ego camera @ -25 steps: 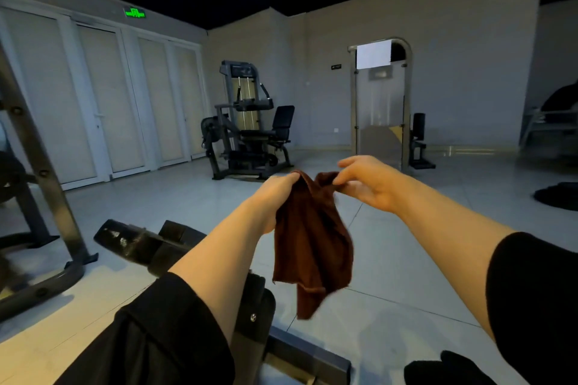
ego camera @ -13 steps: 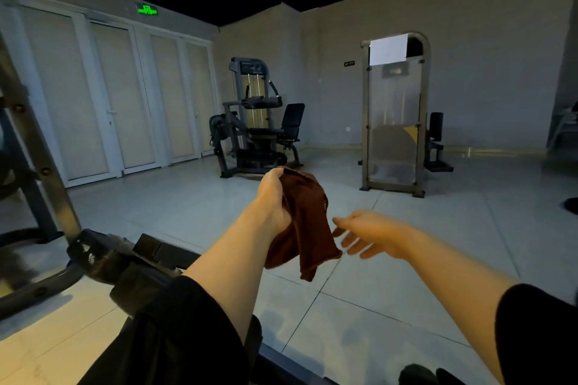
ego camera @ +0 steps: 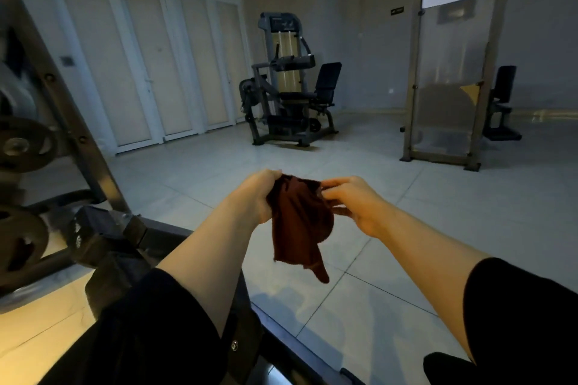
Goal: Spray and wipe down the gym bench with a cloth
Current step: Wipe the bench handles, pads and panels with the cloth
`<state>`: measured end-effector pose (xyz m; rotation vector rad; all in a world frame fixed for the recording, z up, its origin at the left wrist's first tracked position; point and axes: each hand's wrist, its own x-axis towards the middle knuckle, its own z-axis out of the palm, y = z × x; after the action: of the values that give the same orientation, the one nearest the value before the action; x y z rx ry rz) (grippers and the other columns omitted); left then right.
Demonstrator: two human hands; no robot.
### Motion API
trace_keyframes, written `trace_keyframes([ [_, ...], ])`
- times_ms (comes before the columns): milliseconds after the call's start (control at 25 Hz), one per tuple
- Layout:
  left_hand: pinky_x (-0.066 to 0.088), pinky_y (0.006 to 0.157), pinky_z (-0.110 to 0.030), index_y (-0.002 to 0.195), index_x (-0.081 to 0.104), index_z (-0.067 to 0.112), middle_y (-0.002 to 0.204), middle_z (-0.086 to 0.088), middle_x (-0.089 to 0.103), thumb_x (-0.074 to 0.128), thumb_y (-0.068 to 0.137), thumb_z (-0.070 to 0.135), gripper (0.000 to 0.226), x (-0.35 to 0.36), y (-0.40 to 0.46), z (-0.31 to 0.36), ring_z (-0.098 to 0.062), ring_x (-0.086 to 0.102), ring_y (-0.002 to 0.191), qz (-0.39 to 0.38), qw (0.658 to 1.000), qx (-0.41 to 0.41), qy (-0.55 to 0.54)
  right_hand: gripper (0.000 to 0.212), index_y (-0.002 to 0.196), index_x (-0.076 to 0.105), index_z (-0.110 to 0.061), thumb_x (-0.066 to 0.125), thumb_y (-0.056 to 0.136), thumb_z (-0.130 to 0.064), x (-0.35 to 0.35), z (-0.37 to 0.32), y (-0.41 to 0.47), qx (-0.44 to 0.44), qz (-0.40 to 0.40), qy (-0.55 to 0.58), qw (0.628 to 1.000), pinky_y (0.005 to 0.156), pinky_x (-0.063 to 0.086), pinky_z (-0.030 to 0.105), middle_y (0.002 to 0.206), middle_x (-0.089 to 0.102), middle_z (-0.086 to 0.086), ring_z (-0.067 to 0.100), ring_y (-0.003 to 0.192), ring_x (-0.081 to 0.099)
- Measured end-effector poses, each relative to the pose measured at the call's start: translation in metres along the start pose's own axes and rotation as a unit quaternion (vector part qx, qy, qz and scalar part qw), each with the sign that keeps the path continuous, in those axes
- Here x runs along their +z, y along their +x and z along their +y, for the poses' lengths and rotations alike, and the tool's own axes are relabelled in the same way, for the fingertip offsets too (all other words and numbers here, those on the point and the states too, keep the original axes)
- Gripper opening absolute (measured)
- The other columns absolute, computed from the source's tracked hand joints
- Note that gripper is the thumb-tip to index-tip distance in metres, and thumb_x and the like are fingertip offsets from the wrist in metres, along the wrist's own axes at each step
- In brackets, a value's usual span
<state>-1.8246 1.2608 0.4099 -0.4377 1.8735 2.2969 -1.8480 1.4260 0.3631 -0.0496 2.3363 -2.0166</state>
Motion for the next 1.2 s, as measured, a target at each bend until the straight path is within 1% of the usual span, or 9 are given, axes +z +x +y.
trace_keyframes([
  [160,0.051,0.06,-0.034,0.098,0.056,0.004,0.085,-0.011,0.063,0.051,0.1,0.03,0.027,-0.023,0.007,0.013,-0.022,0.061,0.07,0.108,0.993,0.036,0.016,0.016,0.102,0.066,-0.004,0.063,0.087,0.001,0.004,-0.028,0.022,-0.055,-0.007,0.012,0.998,0.07,0.049,0.024,0.093,0.064,0.009,0.018,0.085,0.059],
  [320,0.051,0.08,-0.039,0.121,0.05,-0.003,0.114,-0.016,0.061,0.048,0.1,0.036,0.044,-0.051,0.008,0.023,-0.033,0.062,0.099,0.224,0.963,0.077,0.132,0.024,0.109,0.064,0.004,0.065,0.087,-0.006,0.009,-0.046,0.049,-0.057,-0.025,-0.012,0.998,0.088,0.051,0.037,0.095,0.063,0.014,0.019,0.085,0.057],
  [480,0.041,0.076,-0.037,0.083,0.047,0.002,0.097,-0.015,0.052,0.053,0.098,0.021,0.025,-0.069,0.02,0.017,-0.025,0.05,0.09,0.333,0.908,0.115,0.227,0.017,0.088,0.067,-0.005,0.053,0.091,0.004,0.015,-0.036,0.078,-0.056,-0.067,-0.037,0.996,0.09,0.053,0.042,0.101,0.064,0.014,0.022,0.087,0.059],
  [560,0.042,0.074,-0.037,0.08,0.047,0.007,0.094,-0.012,0.05,0.056,0.095,0.015,0.02,-0.074,0.032,0.008,-0.022,0.049,0.088,0.352,0.894,0.112,0.252,0.028,0.078,0.066,-0.013,0.05,0.092,0.007,0.017,-0.021,0.093,-0.059,-0.08,-0.045,0.994,0.093,0.052,0.045,0.103,0.064,0.013,0.026,0.098,0.061],
  [640,0.048,0.077,-0.035,0.099,0.058,0.006,0.106,-0.007,0.053,0.053,0.095,0.012,0.008,-0.075,0.04,-0.004,-0.023,0.054,0.092,0.359,0.88,0.11,0.29,0.028,0.079,0.068,-0.014,0.054,0.088,0.009,0.016,-0.009,0.11,-0.069,-0.09,-0.046,0.992,0.095,0.051,0.046,0.104,0.066,0.012,0.029,0.104,0.061],
  [720,0.055,0.086,-0.041,0.098,0.065,0.015,0.112,-0.006,0.055,0.047,0.096,0.008,0.019,-0.071,0.042,-0.012,-0.026,0.058,0.099,0.352,0.872,0.1,0.324,0.023,0.091,0.071,-0.009,0.062,0.083,0.01,0.016,-0.003,0.127,-0.079,-0.12,-0.049,0.988,0.093,0.053,0.042,0.1,0.066,0.009,0.027,0.104,0.061],
  [920,0.056,0.085,-0.037,0.099,0.069,0.012,0.116,-0.01,0.06,0.05,0.093,-0.004,0.026,-0.056,0.037,-0.019,-0.026,0.062,0.1,0.379,0.87,0.081,0.306,0.051,0.115,0.067,-0.004,0.071,0.068,0.016,0.023,-0.006,0.162,-0.14,-0.242,-0.192,0.941,0.087,0.05,0.033,0.11,0.06,0.008,0.025,0.111,0.054],
  [1080,0.052,0.094,-0.043,0.109,0.07,0.01,0.119,-0.011,0.061,0.069,0.076,-0.011,0.039,-0.045,0.02,-0.024,-0.027,0.058,0.109,0.396,0.845,0.056,0.354,0.031,0.1,0.073,-0.007,0.073,0.073,0.008,0.038,-0.012,0.174,-0.24,-0.275,-0.266,0.892,0.085,0.049,0.031,0.099,0.061,0.006,0.02,0.097,0.056],
  [1200,0.054,0.083,-0.034,0.095,0.07,0.018,0.103,-0.005,0.065,0.069,0.077,-0.008,0.031,-0.034,0.004,-0.026,-0.019,0.06,0.098,0.474,0.792,0.056,0.38,0.014,0.088,0.072,-0.008,0.076,0.077,-0.001,0.047,-0.021,0.181,-0.296,-0.288,-0.248,0.876,0.081,0.05,0.032,0.092,0.064,0.006,0.017,0.085,0.057],
])
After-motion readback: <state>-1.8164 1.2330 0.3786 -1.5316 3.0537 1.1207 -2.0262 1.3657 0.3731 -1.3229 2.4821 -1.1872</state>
